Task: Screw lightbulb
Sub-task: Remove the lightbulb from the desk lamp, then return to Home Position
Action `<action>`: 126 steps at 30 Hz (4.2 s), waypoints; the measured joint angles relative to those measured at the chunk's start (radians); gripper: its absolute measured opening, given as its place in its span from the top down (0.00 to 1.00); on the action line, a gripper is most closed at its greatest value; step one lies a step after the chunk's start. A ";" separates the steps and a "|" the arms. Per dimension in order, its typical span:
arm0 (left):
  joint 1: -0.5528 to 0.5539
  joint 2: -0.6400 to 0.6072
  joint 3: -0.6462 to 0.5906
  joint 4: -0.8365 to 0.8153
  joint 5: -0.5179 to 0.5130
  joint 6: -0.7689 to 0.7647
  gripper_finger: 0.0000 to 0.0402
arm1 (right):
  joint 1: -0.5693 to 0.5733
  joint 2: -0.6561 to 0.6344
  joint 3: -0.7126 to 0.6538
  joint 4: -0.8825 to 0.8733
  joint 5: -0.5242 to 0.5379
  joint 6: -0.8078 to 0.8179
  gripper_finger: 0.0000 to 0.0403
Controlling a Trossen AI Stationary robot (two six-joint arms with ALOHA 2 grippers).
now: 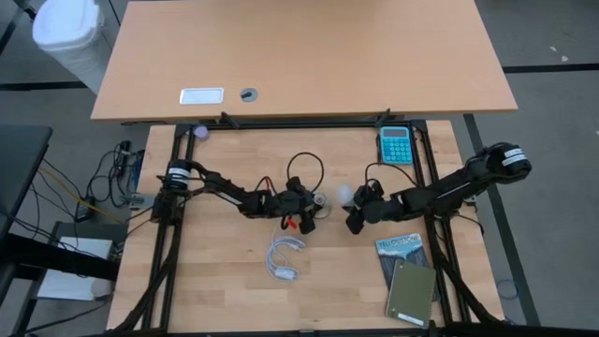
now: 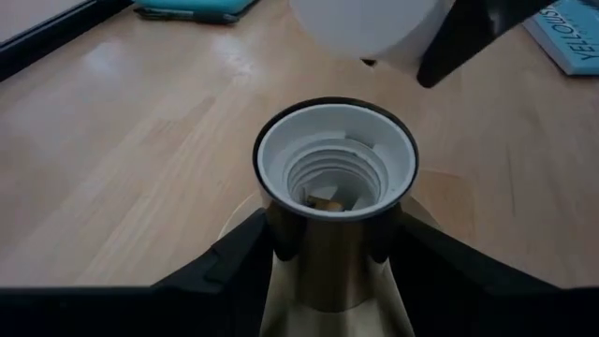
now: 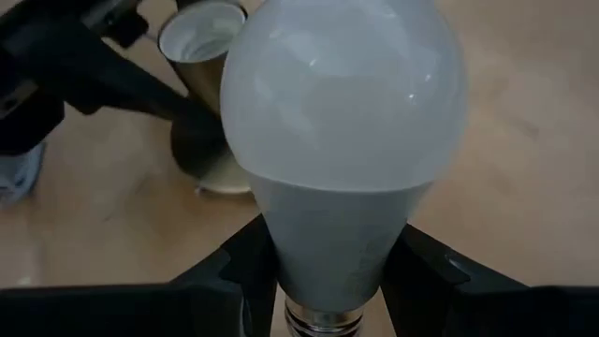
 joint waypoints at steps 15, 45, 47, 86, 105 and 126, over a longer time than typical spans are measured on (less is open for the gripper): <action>0.015 -0.053 -0.002 -0.119 0.034 0.006 0.50 | -0.150 -0.007 0.135 -0.416 -0.324 0.058 0.62; 0.013 -0.208 -0.002 -0.345 0.067 0.018 0.22 | -0.135 -0.137 0.086 -0.397 -0.289 -0.039 0.34; 0.013 -0.239 -0.003 -0.380 0.090 0.028 0.22 | -0.127 -0.182 0.087 -0.406 -0.271 -0.052 0.34; -0.367 -0.970 -0.821 0.125 0.018 0.023 0.22 | 0.602 -0.419 -0.423 0.391 0.496 -0.236 0.40; -0.365 -0.984 -0.932 0.236 0.113 -0.031 0.22 | 0.605 -0.417 -0.423 0.433 0.359 -0.245 0.40; -0.365 -1.234 -0.932 0.119 0.111 -0.027 0.22 | 0.605 -0.709 -0.423 0.400 0.230 -0.246 0.40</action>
